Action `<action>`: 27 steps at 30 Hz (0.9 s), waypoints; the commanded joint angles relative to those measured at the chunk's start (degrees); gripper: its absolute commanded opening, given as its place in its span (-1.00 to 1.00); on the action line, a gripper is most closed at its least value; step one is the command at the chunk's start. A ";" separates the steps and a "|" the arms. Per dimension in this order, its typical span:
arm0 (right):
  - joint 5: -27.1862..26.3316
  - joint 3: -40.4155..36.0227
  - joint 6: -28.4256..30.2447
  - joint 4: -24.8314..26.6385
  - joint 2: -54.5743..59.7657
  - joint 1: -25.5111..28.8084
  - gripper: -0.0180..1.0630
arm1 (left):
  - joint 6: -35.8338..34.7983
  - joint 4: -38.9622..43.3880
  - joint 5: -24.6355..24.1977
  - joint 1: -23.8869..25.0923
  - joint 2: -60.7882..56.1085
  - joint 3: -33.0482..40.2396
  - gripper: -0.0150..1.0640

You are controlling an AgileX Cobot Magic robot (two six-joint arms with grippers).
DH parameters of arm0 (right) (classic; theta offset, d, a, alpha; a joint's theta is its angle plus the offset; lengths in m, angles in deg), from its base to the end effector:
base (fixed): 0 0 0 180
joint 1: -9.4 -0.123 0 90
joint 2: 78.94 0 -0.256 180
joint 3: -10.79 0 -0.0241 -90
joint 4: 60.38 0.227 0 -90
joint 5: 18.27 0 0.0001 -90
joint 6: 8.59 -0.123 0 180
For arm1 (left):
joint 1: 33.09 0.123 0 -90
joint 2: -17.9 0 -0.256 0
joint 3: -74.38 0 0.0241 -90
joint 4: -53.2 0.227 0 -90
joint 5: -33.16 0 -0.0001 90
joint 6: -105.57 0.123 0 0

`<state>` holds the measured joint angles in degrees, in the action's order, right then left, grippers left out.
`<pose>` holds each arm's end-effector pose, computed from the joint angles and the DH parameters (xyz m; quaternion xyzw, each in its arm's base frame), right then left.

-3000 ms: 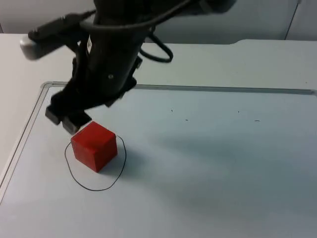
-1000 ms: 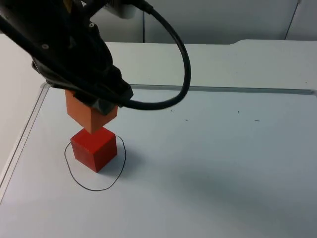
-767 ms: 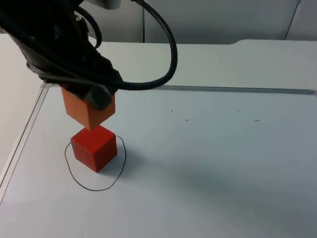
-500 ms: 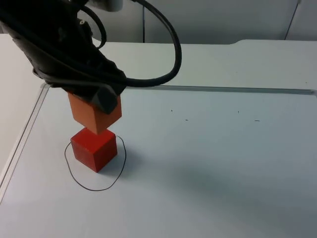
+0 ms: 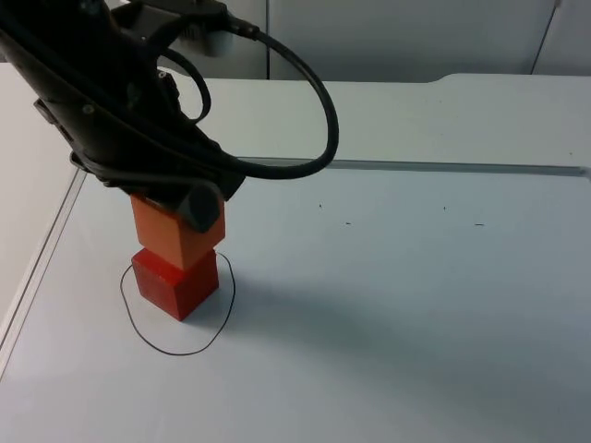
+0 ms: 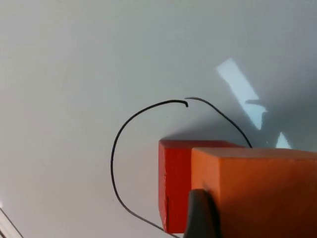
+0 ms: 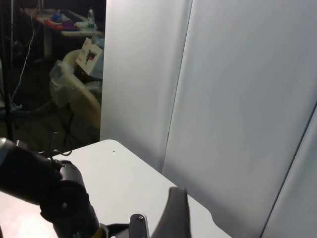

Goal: Pick up one cube with the left hand and another cube with the right hand. First place the cube in the right hand at the target position, then stack the cube in the left hand on top.

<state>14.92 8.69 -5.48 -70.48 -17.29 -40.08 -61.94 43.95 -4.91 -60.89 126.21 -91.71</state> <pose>0.1344 0.1390 0.4563 -0.3511 0.6583 0.1820 0.6405 0.2838 -0.1634 0.1504 0.2875 0.9406 -0.0820 0.1611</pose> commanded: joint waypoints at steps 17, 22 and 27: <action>-1.57 -0.94 -0.13 -0.32 -0.10 0.10 0.34 | -3.43 2.08 5.39 0.25 -0.11 3.86 -0.98; -2.21 -1.60 -0.13 -0.19 -0.10 0.10 0.34 | -3.43 1.18 5.63 0.25 -0.11 3.86 -0.98; -2.46 -1.60 -0.13 -0.18 -0.10 0.10 0.34 | -3.43 0.89 5.76 0.25 -0.11 3.86 -0.98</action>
<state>13.28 7.35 -5.48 -70.48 -17.29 -40.08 -64.94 45.63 0.03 -60.80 126.21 -88.09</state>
